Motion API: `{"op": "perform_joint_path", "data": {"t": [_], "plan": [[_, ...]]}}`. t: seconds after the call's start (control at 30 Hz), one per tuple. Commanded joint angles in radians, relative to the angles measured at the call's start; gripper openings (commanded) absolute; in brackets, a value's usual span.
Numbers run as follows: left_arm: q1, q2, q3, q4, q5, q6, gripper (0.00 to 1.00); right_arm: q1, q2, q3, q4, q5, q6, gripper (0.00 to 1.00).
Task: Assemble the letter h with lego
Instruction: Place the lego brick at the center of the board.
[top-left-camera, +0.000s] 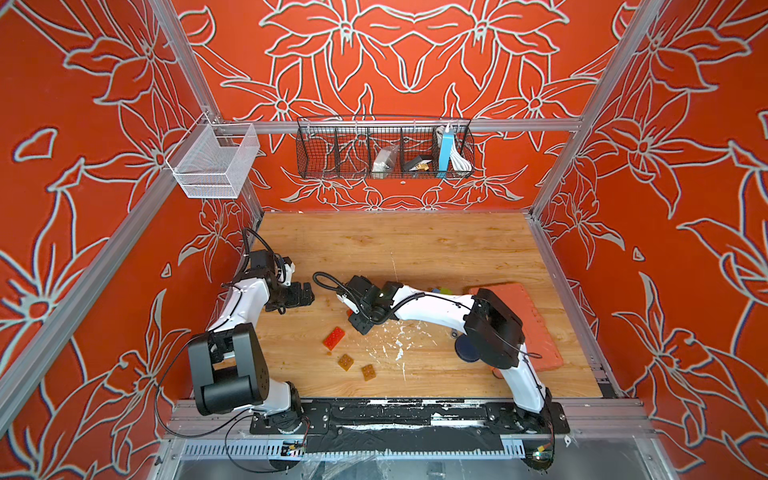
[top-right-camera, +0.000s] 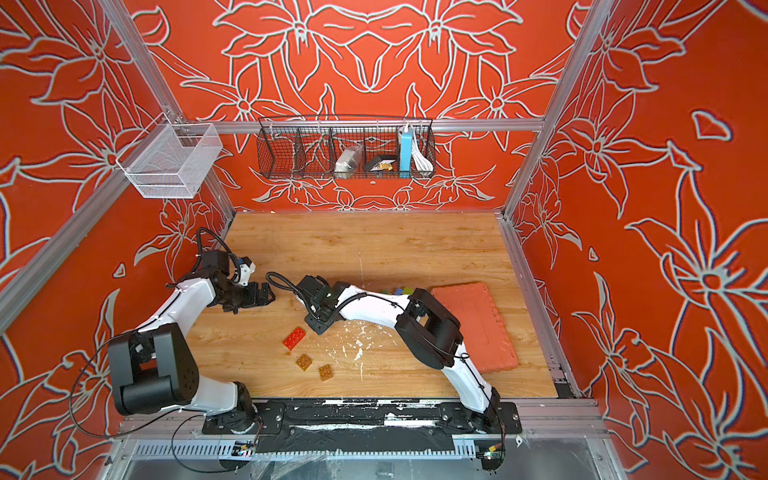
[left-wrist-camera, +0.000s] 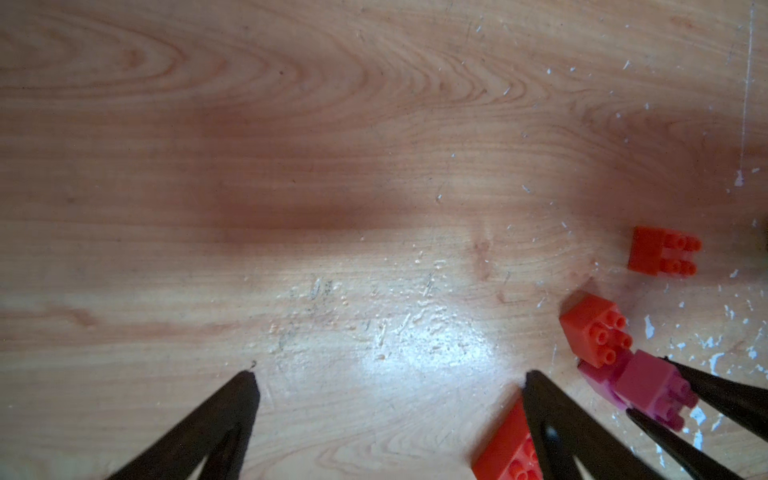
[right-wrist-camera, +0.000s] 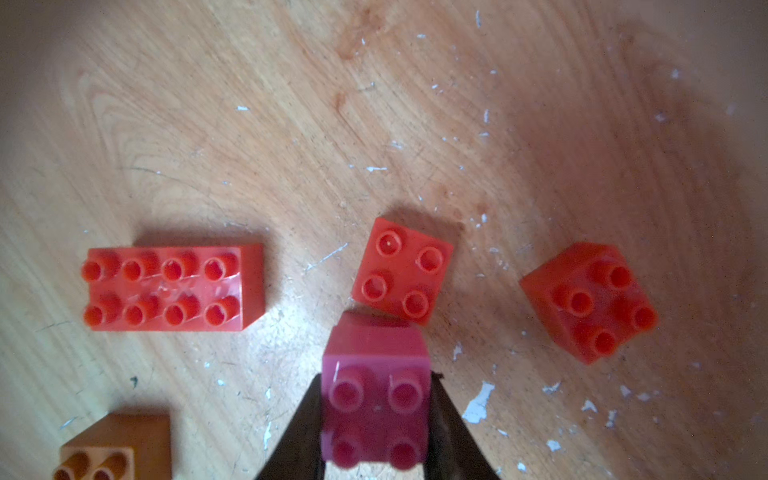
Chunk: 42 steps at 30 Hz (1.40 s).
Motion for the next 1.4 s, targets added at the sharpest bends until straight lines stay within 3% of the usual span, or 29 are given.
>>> {"op": "perform_joint_path", "data": {"t": [0.0, 0.4, 0.63, 0.83, 1.1, 1.37], "plan": [[0.008, 0.0, 0.018, -0.006, 0.002, -0.004, 0.99, 0.006, 0.028, 0.026, -0.046, 0.028, 0.002, 0.28], [0.009, 0.0, 0.017, -0.006, -0.001, -0.001, 0.99, 0.006, 0.097, 0.105, -0.194, -0.002, 0.007, 0.28], [0.013, 0.002, 0.019, -0.008, 0.008, 0.0, 1.0, 0.023, 0.139, 0.179, -0.306, 0.046, 0.064, 0.28], [0.012, 0.008, 0.029, -0.019, 0.02, 0.002, 1.0, 0.026, 0.139, 0.172, -0.317, 0.046, 0.152, 0.28], [0.012, 0.02, 0.038, -0.031, 0.021, 0.002, 0.99, 0.024, 0.159, 0.194, -0.347, 0.033, 0.161, 0.28], [0.013, 0.01, 0.038, -0.036, 0.012, 0.003, 0.99, 0.021, 0.217, 0.104, -0.344, -0.007, 0.139, 0.2]]}}
